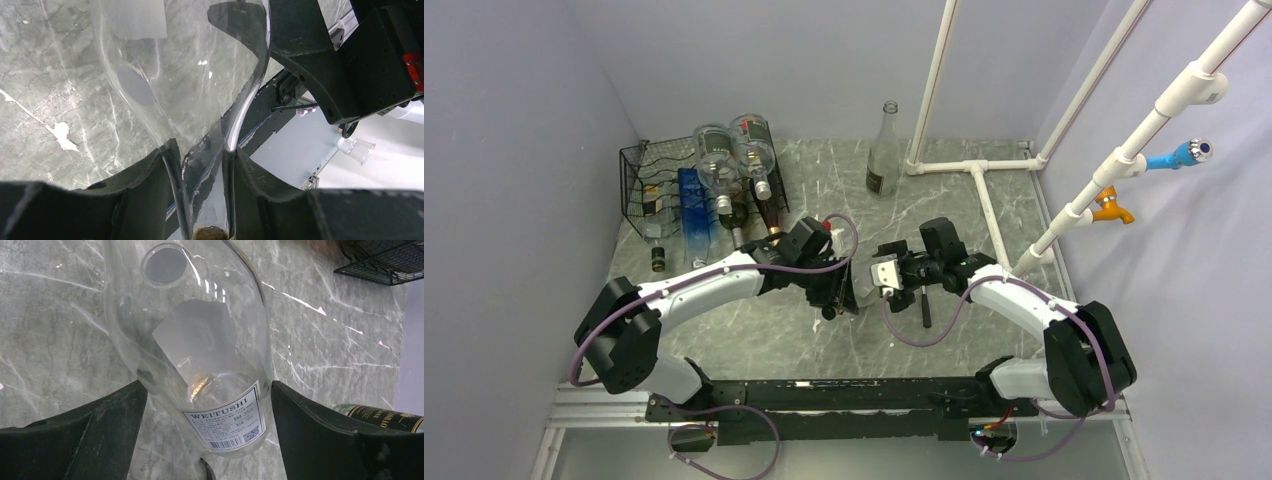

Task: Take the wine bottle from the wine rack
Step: Place the wine bottle at the center of the board.

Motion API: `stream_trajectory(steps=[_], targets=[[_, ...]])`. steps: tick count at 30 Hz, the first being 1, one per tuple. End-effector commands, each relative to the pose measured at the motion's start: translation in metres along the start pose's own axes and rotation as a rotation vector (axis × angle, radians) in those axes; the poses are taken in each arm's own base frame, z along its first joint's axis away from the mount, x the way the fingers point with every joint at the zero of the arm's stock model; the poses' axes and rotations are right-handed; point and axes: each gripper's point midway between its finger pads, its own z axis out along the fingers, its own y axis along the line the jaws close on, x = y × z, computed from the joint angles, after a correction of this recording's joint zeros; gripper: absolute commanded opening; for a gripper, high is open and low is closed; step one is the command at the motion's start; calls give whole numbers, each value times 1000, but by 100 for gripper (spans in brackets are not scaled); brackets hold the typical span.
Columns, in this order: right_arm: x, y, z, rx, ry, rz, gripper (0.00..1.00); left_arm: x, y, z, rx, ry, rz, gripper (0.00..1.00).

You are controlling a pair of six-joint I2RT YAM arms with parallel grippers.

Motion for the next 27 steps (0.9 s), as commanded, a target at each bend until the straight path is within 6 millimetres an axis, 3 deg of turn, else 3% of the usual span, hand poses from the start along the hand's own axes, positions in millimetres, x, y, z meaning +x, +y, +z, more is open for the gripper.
stream_trajectory(steps=[1, 12, 27], targets=[[-6, 21, 8, -74, -63, 29, 88, -40, -84, -27, 329, -158, 186, 33], [-7, 21, 4, -78, -94, 89, 88, -39, -80, -37, 357, -186, 175, 55], [-12, 25, 2, -99, -137, 130, 88, -43, -86, -45, 407, -195, 192, 68]])
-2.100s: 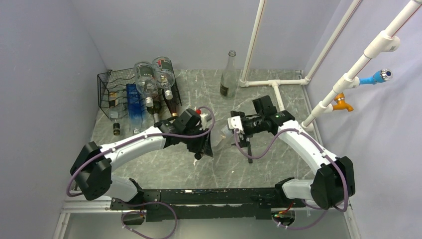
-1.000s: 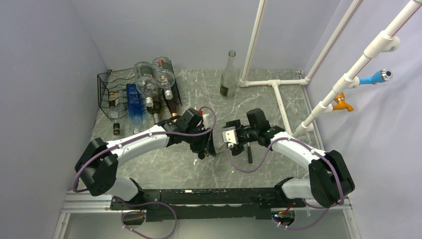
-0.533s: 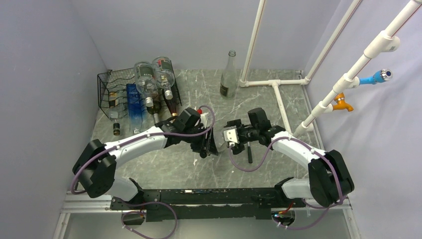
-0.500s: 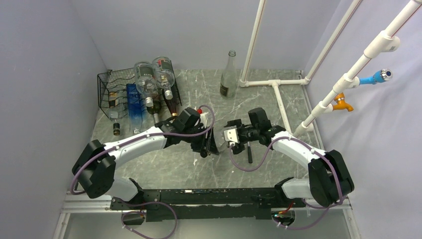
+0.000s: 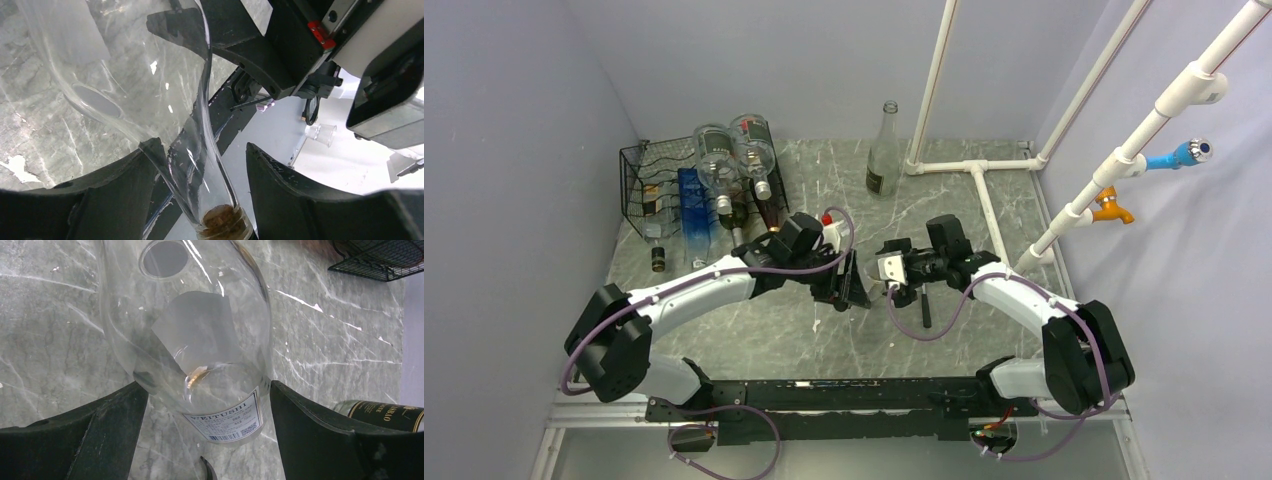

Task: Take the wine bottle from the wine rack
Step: Place the wine bottle at the center of the board.

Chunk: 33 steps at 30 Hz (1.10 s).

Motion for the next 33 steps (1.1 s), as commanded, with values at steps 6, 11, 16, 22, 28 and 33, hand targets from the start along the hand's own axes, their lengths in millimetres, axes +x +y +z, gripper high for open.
stream_trajectory(steps=[6, 11, 16, 22, 28, 33], targets=[[-15, 28, 5, -109, -115, 119, 89, -38, -61, -22, 233, -123, 186, 73], [-15, 27, 0, -113, -136, 152, 89, -39, -66, -22, 259, -113, 208, 83], [-16, 26, -2, -113, -146, 167, 89, -42, -67, -20, 271, -110, 223, 84], [-17, 26, -4, -122, -155, 189, 90, -48, -70, -20, 288, -115, 248, 86], [-17, 25, -7, -129, -159, 214, 90, -53, -71, -22, 299, -117, 251, 87], [-17, 24, -11, -141, -167, 241, 92, -58, -71, -21, 307, -115, 264, 88]])
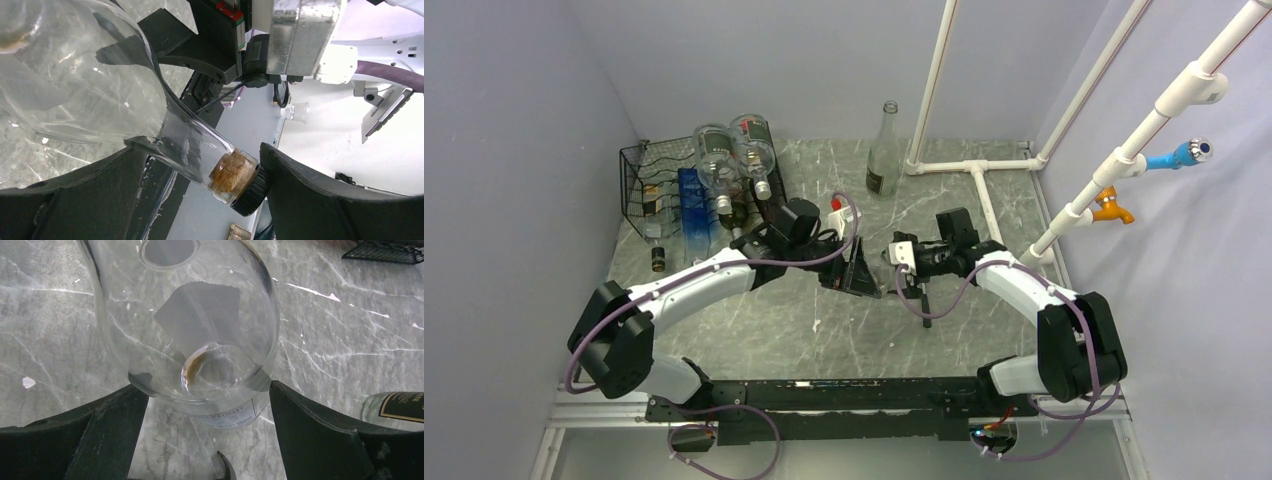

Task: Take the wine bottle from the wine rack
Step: Place the wine bottle at the center of the board.

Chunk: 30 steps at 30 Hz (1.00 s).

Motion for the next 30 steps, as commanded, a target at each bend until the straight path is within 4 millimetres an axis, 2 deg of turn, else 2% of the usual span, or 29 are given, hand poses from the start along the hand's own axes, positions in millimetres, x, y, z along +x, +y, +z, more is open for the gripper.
stream_trajectory(steps=[1, 21, 30], targets=[[-17, 27, 1, -116, -99, 109, 92, -42, -30, -4, 91, -106, 170, 88], [-11, 21, -12, -101, -110, 159, 94, -55, -35, 8, 153, -71, 222, 91], [-11, 11, -20, -56, -131, 218, 96, -56, -37, 2, 135, -99, 255, 91]])
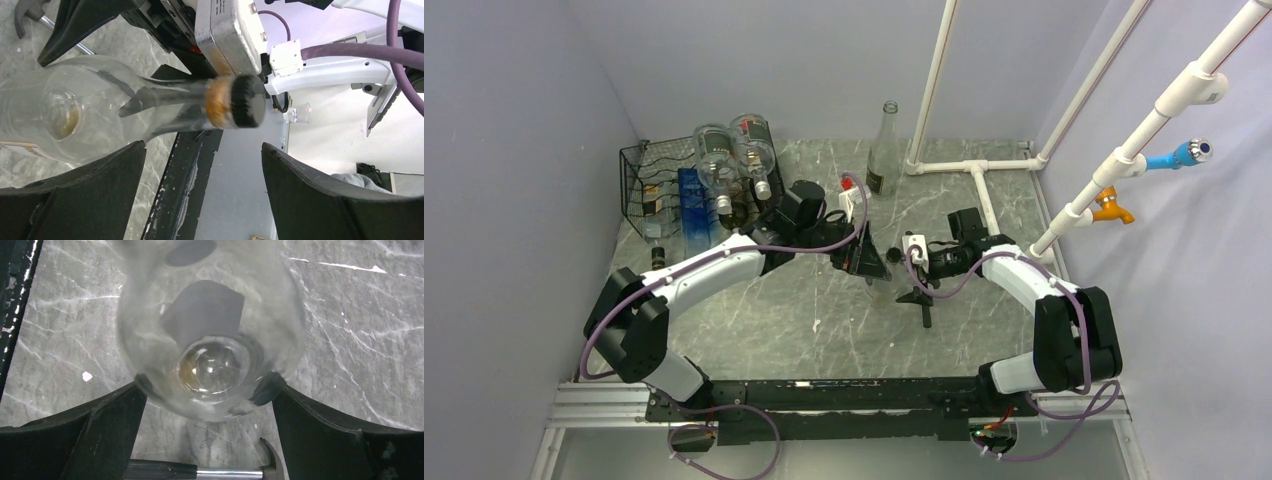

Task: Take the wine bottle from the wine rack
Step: Place the wine bottle at the center of the board.

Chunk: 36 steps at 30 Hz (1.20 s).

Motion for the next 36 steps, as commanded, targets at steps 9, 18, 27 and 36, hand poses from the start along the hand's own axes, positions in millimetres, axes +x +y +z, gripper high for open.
stream_trajectory(steps=[9, 18, 27, 36], targets=[[-25, -14, -7, 24, -79, 69, 99, -19, -10, -14, -43, -94, 138, 91], [-43, -27, -24, 54, -67, 134, 100, -19, 1, -34, -171, -191, 184, 91], [-71, -27, -41, 77, -72, 119, 100, -23, 4, -68, -319, -315, 227, 94], [-100, -30, -57, 72, -30, 92, 100, -34, 7, -119, -509, -472, 295, 100]])
